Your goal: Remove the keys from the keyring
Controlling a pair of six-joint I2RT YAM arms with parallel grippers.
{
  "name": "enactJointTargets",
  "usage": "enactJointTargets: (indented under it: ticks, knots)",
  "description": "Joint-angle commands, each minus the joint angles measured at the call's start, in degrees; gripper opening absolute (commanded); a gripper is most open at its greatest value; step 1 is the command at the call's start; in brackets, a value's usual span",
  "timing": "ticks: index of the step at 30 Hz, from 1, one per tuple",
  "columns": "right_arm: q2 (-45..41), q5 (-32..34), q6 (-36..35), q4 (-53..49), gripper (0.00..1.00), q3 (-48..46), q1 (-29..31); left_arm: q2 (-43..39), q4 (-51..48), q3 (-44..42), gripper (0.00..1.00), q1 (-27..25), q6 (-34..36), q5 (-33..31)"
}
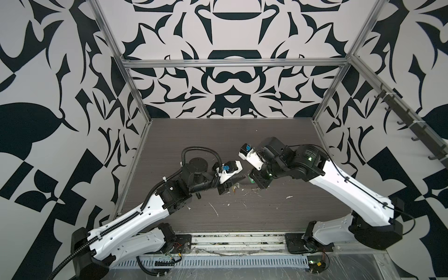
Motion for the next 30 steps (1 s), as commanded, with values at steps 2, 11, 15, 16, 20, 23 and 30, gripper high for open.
enactJointTargets:
  ticks: [2, 11, 15, 16, 20, 23, 30]
  knots:
    - [-0.15, -1.16, -0.47, 1.11, 0.00, 2.62, -0.22, -0.63, 2.38, -0.81, 0.35, 0.23, 2.58, 4.61]
    - [0.24, -1.32, -0.46, -0.50, 0.00, 4.20, -0.25, -0.18, 5.42, -2.65, 0.40, 0.31, 2.37, 1.25]
    - [0.45, -1.46, -0.11, -1.42, 0.00, 4.84, -0.25, 0.12, 5.65, -3.21, 0.41, 0.50, 2.09, 0.28]
    - [0.39, -1.50, -0.06, -1.41, 0.00, 4.84, -0.25, 0.25, 5.65, -3.35, 0.41, 0.58, 1.78, 0.28]
    - [0.49, -1.77, -0.10, -1.32, 0.00, 4.84, -0.24, 0.76, 5.73, -3.01, 0.41, 0.61, 1.02, 1.12]
    - [0.40, -2.19, -0.10, -1.02, 0.00, 4.50, -0.25, 1.69, 5.60, -2.42, 0.40, 0.59, 0.59, 1.08]
    - [0.07, -2.71, -0.63, -0.79, 0.00, 4.15, -0.25, 3.38, 5.36, -1.47, 0.36, 0.74, -0.12, 1.64]
